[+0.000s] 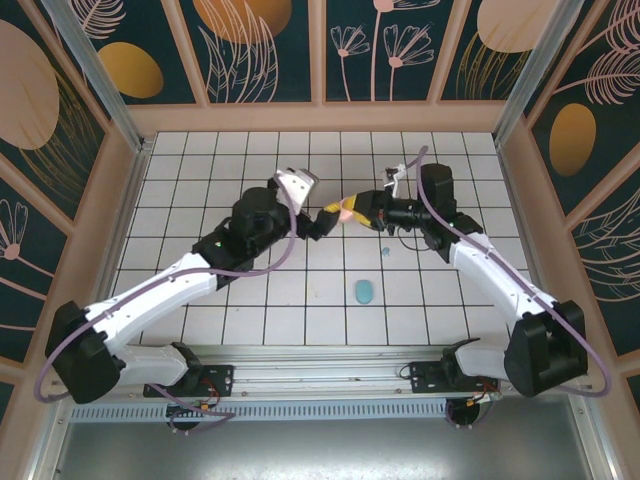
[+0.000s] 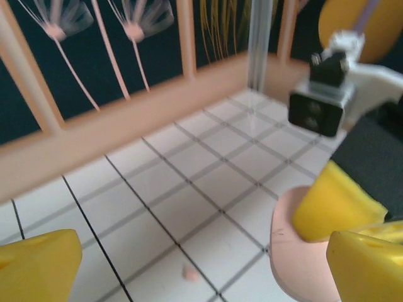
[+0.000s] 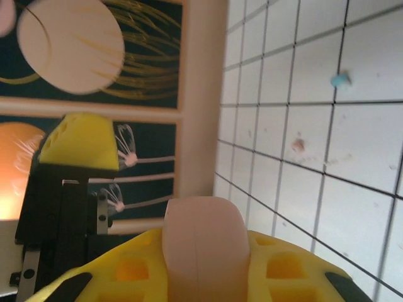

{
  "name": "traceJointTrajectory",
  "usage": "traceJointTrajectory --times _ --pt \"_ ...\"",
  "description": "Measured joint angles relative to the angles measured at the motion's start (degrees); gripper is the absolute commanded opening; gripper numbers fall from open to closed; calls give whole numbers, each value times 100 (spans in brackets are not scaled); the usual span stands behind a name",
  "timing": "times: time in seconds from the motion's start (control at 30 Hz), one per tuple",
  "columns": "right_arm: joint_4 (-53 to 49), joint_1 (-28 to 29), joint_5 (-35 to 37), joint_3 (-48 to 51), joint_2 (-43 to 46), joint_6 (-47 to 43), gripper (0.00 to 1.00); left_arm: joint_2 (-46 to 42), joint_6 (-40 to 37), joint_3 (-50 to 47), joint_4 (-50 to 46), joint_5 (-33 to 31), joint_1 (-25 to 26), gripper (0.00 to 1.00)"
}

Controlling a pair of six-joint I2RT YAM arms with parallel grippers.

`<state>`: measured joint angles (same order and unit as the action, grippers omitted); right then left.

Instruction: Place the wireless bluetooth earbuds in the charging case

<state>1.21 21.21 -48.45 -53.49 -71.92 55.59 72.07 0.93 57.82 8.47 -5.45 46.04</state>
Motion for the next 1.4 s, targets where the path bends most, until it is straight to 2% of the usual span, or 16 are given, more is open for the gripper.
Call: traceJointTrajectory --times 0.23,0.37,0.47,0.57,0.73,0.93,1.13,1.4 --pt "588 262 789 33 251 977 13 -575 354 39 289 413 2 91" --pt "894 424 1056 166 254 1543 14 -621 411 -153 535 721 2 97" --pt "896 522 1180 164 254 1705 14 -616 387 -557 857 979 -9 97" --pt "894 566 1281 164 256 1853 14 -549 492 -964 1215 1545 -229 91" --pt "933 568 1399 170 350 2164 13 -304 1001 -1403 2146 2638 -1051 83" --pt "1104 614 1436 181 417 2448 12 162 1292 -1412 2979 3530 -1134 71" --pt "1145 739 1460 181 417 2555 11 649 1484 -1333 3436 4013 -1132 60" --pt "1244 868 1460 181 415 2597 11 857 1517 -1119 3521 4146 -1132 43"
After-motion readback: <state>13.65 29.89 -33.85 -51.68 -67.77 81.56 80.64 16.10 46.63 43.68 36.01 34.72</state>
